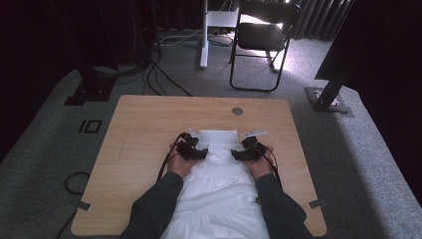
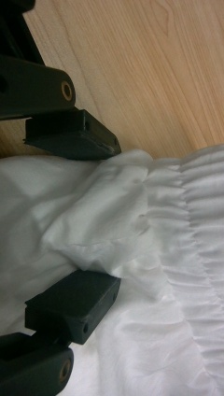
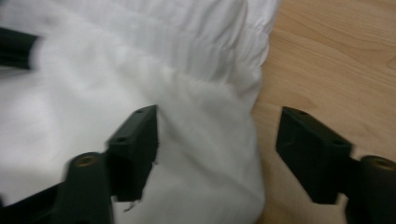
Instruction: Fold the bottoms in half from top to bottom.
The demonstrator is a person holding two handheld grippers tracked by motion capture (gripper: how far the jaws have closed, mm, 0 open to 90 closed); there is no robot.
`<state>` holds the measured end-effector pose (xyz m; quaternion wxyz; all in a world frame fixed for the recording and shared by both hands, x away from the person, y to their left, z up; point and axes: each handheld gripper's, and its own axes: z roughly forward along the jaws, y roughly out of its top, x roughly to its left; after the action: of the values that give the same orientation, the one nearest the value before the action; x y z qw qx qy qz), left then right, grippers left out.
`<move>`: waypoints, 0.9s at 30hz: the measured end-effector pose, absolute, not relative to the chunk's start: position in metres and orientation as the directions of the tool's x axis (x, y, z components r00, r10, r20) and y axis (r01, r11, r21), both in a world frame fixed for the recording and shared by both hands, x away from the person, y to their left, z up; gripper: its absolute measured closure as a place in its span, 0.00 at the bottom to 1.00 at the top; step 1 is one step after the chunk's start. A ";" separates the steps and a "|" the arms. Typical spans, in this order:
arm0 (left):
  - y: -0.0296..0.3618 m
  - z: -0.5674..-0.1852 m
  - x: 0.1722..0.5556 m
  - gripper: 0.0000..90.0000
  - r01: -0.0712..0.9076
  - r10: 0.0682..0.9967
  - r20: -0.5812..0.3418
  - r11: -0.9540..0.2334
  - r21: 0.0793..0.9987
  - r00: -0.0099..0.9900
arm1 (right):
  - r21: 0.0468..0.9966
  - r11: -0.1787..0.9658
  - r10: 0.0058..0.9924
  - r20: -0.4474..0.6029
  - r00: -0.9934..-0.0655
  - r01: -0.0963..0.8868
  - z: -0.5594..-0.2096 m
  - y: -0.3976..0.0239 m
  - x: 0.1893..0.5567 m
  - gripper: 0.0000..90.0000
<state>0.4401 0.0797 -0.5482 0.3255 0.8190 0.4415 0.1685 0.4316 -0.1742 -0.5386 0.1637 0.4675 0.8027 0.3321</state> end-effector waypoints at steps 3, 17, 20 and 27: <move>0.079 -0.548 0.439 0.39 0.613 0.831 -0.008 -0.403 0.679 0.556 | 0.659 0.367 0.858 0.033 -0.513 0.656 -0.547 -0.168 0.447 0.25; 0.080 -0.545 0.434 0.74 0.612 0.799 -0.051 -0.417 0.672 0.600 | 0.653 0.403 0.835 0.024 -0.549 0.641 -0.545 -0.149 0.448 0.72; 0.080 -0.546 0.433 0.84 0.628 0.793 -0.103 -0.388 0.675 0.601 | 0.655 0.364 0.837 0.081 -0.541 0.662 -0.545 -0.149 0.449 0.93; 0.083 -0.528 0.443 0.91 0.606 0.782 -0.088 -0.402 0.687 0.618 | 0.671 0.344 0.839 0.095 -0.536 0.657 -0.530 -0.155 0.457 0.95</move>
<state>0.4431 0.0826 -0.5281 0.3515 0.8278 0.4190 0.1249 0.4572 -0.1554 -0.5300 0.1343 0.4627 0.8085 0.3378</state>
